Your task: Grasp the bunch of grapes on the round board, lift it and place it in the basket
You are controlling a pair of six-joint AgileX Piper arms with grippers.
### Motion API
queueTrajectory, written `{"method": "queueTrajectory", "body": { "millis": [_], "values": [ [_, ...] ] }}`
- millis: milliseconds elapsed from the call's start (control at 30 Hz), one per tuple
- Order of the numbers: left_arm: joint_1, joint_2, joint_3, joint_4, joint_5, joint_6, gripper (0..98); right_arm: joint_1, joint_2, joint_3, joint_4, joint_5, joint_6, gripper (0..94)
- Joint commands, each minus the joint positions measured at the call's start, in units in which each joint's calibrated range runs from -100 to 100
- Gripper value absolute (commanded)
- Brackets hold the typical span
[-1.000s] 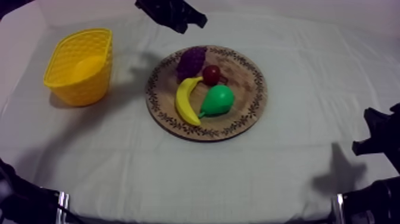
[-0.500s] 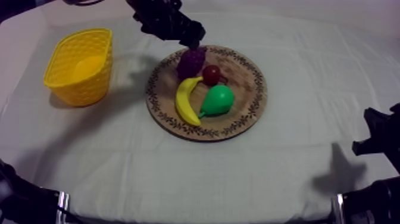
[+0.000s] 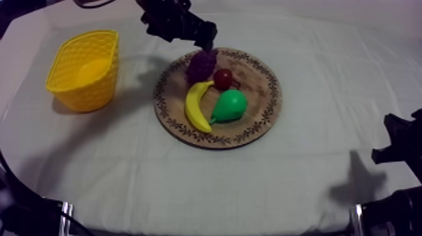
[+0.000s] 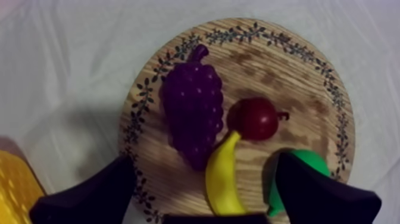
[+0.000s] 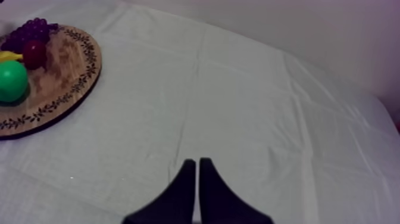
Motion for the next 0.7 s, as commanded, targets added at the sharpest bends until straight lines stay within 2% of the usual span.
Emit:
{"method": "queueTrajectory", "body": {
  "millis": [0, 667],
  "values": [
    [-0.21, 1.03, -0.72, 0.02, 0.08, 0.03, 89.2, 0.00, 0.02, -0.01, -0.01, 0.01, 0.00, 0.3],
    [-0.50, 16.55, -12.88, 0.08, 0.37, -0.42, 86.4, 0.00, 0.02, -0.01, -0.01, 0.01, -0.01, 0.3]
  ]
}}
